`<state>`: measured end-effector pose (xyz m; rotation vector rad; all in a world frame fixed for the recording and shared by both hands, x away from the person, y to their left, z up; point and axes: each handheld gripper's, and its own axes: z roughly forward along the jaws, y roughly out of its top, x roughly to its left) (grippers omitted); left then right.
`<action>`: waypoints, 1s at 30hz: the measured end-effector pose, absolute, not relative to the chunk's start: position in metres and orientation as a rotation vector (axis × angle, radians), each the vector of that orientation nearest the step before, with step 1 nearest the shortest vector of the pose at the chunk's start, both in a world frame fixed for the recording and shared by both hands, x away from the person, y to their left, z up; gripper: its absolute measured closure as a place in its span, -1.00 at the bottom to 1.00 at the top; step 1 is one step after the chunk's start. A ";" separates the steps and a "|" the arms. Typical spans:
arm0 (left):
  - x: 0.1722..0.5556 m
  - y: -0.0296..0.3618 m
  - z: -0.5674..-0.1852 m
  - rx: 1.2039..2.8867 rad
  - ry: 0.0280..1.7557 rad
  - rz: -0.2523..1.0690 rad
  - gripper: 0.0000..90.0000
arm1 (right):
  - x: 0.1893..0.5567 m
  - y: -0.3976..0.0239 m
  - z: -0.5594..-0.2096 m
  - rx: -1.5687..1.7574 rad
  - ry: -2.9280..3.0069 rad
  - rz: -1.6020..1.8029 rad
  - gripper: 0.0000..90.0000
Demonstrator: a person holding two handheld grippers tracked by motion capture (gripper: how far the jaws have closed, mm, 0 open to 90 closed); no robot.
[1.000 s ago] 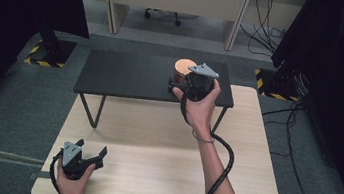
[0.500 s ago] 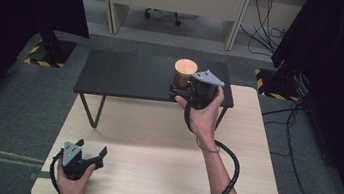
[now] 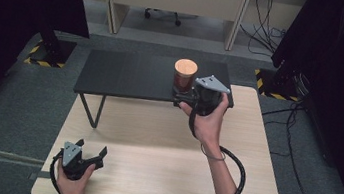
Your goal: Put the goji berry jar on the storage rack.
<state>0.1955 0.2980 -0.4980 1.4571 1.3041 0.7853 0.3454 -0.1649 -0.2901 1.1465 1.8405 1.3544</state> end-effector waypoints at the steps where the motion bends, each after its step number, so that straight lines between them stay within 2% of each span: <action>1: 0.195 0.298 -0.498 1.456 1.304 0.785 -0.92 | 0.345 -0.166 -0.291 1.146 1.841 1.352 -0.99; 11: 0.195 0.298 -0.498 1.458 1.302 0.788 -0.92 | 0.325 -0.182 -0.303 1.131 1.843 1.369 -0.99; 30: 0.194 0.296 -0.499 1.458 1.299 0.801 -0.92 | 0.277 -0.222 -0.357 1.080 1.840 1.355 -0.99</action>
